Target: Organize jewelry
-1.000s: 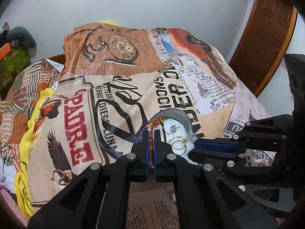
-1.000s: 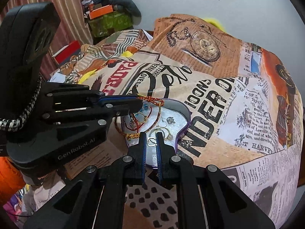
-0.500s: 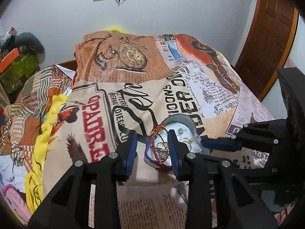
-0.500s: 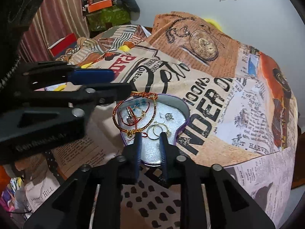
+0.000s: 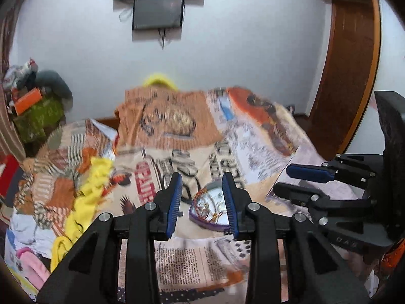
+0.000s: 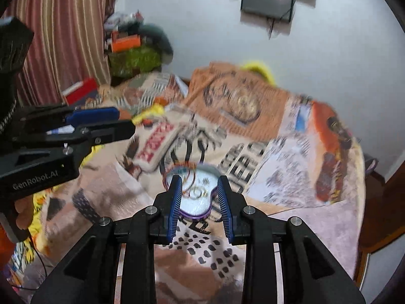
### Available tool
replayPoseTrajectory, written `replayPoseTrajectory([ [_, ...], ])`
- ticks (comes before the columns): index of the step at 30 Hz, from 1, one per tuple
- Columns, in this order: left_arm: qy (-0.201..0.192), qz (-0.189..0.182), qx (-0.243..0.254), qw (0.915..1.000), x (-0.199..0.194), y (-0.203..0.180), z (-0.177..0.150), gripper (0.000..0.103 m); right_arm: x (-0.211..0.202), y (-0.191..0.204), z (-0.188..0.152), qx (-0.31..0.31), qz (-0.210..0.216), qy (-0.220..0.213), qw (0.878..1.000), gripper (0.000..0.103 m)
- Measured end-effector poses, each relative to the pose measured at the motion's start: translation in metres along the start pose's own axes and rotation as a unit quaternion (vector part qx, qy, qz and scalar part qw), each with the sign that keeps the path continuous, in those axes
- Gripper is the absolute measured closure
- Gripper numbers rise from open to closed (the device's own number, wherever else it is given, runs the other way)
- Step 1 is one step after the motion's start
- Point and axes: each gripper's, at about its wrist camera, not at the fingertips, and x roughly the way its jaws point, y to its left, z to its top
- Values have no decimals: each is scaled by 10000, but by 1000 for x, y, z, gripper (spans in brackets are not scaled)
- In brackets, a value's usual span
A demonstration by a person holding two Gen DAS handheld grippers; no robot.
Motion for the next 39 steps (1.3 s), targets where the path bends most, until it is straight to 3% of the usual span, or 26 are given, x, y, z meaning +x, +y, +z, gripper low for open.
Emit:
replayPoseTrajectory([
  [6, -1008, 97, 177, 9947, -84, -26, 15, 69, -92, 12, 12, 115, -179, -1102, 9937, 77],
  [10, -1893, 302, 299, 9810, -147, -47, 11, 58, -151, 24, 9, 223, -212, -1882, 9817, 77],
  [14, -2360, 387, 319, 9705, -186, -61, 1, 53, -196, 39, -2, 329, -284, -2518, 9668, 76],
  [15, -2477, 460, 326, 9672, -194, -65, -3, 48, -207, 43, -6, 367, -303, -2663, 9627, 75],
  [17, -2638, 562, 332, 9624, -202, -71, -10, 36, -218, 49, -13, 446, -320, -2842, 9572, 61],
  [19, -2734, 527, 275, 9600, -207, -73, -16, 15, -225, 55, -22, 545, -449, -3021, 9507, 45],
  [20, -2767, 507, 200, 9594, -207, -74, -19, 12, -226, 57, -25, 583, -540, -3107, 9472, 33],
  [23, -2721, 490, 59, 9610, -208, -72, -25, 9, -225, 62, -35, 692, -876, -3267, 9385, 18],
  [26, -2635, 461, -116, 9635, -204, -67, -27, 5, -222, 65, -38, 684, -1184, -3304, 9339, 13],
  [28, -2622, 453, -216, 9637, -204, -64, -30, 4, -220, 66, -37, 668, -1335, -3302, 9320, 3],
  [39, -2558, 527, -164, 9652, -208, -71, -40, 3, -229, 63, -50, 833, -1221, -3214, 9353, 2],
])
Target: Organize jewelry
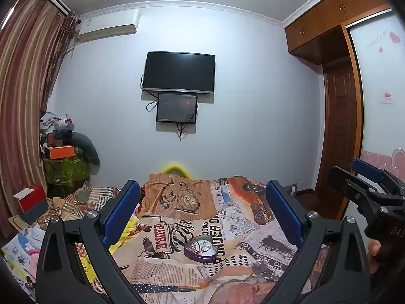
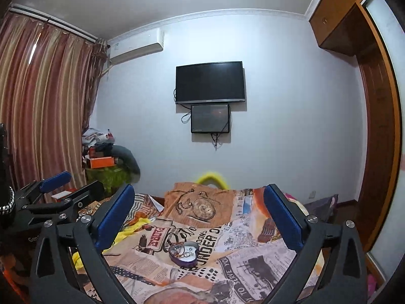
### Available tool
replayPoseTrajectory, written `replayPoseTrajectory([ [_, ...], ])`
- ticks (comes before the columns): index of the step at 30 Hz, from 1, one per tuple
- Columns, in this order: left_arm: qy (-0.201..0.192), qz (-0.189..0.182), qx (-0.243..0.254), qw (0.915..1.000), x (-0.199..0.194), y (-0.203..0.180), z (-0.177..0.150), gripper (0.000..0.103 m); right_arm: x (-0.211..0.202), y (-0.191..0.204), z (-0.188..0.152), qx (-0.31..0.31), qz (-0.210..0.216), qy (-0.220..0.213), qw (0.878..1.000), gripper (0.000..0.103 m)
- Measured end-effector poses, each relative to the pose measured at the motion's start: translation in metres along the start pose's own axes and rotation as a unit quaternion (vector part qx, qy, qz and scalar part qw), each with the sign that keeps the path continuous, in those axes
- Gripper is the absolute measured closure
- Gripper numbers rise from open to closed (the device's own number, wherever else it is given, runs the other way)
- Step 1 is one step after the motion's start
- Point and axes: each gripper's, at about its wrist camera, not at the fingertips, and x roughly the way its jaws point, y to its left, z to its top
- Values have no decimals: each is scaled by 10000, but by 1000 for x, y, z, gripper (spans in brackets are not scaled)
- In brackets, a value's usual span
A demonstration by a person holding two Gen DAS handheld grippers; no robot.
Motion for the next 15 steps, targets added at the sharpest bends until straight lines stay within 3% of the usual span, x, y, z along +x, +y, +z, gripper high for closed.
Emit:
replayPoseTrajectory([
  [15, 172, 42, -30, 9998, 5, 0, -8, 3, 0, 1, -8, -11, 65, 197, 9998, 2],
])
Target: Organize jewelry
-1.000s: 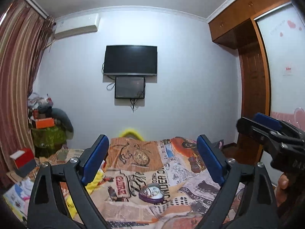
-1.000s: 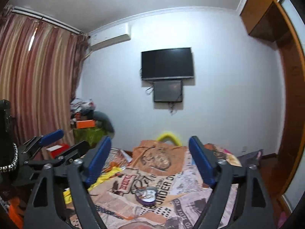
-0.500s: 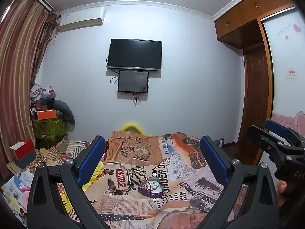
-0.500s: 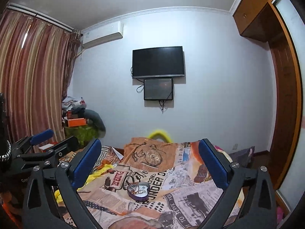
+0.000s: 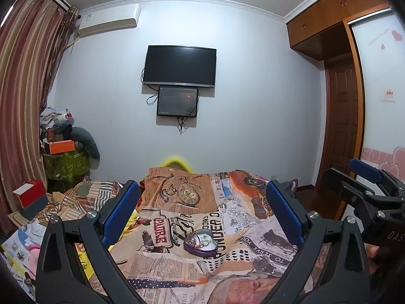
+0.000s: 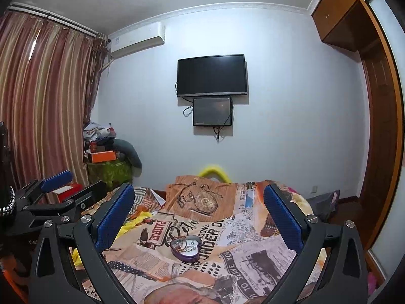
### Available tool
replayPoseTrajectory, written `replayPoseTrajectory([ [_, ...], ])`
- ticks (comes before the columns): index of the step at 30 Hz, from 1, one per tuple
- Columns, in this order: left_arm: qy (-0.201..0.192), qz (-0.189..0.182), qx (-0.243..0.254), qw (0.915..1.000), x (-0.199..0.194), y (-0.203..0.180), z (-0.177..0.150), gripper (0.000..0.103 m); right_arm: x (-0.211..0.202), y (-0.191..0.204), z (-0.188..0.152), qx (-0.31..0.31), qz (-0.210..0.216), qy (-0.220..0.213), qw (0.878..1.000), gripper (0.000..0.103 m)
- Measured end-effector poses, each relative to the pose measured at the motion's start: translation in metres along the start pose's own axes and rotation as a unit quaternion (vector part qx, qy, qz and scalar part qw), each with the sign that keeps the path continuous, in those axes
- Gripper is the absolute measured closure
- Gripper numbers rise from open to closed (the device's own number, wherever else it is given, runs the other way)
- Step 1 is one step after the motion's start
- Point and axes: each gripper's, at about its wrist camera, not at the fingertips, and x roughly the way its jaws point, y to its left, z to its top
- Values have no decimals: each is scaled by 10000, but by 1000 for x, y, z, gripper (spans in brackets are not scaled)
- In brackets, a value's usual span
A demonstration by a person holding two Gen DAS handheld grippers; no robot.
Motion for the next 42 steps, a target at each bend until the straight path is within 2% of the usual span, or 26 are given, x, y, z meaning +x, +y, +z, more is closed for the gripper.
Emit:
replayPoseTrajectory([
  [18, 76, 82, 7, 9999, 4, 0, -2, 2, 2, -6, 1, 105, 74, 169, 9998, 2],
  [42, 193, -169, -31, 9997, 7, 2, -3, 2, 3, -5, 1, 45, -32, 179, 9998, 2],
])
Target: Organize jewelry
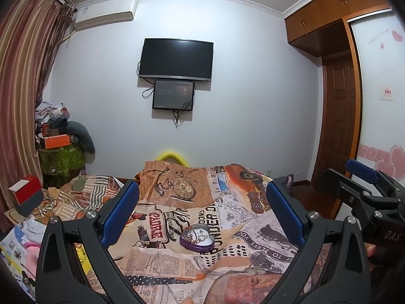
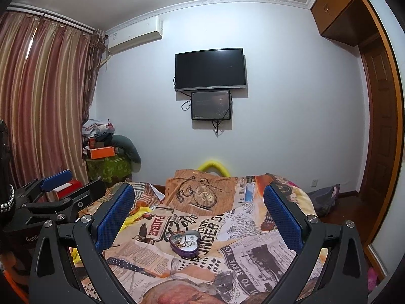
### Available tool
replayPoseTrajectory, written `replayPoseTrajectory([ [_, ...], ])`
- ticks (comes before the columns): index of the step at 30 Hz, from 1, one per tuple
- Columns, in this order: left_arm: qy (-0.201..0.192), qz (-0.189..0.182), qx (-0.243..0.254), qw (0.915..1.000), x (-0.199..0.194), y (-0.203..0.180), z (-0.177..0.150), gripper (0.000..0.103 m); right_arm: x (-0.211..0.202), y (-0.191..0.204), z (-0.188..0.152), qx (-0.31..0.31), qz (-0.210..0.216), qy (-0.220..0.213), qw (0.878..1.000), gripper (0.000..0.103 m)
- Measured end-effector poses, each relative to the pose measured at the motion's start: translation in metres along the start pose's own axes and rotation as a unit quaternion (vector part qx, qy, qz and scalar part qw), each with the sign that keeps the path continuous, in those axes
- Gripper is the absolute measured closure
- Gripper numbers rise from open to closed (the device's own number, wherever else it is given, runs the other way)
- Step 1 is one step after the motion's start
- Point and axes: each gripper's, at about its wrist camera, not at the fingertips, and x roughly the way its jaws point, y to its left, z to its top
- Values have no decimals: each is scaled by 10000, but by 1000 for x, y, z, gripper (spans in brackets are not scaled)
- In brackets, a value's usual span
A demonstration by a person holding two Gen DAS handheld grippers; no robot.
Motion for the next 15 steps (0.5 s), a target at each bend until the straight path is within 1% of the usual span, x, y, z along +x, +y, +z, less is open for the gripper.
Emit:
replayPoseTrajectory([
  [6, 36, -67, -32, 10000, 1, 0, 0, 2, 1, 0, -2, -5, -3, 13, 10000, 2],
  [15, 30, -11, 26, 10000, 4, -4, -4, 2, 5, 0, -4, -35, -27, 59, 10000, 2],
])
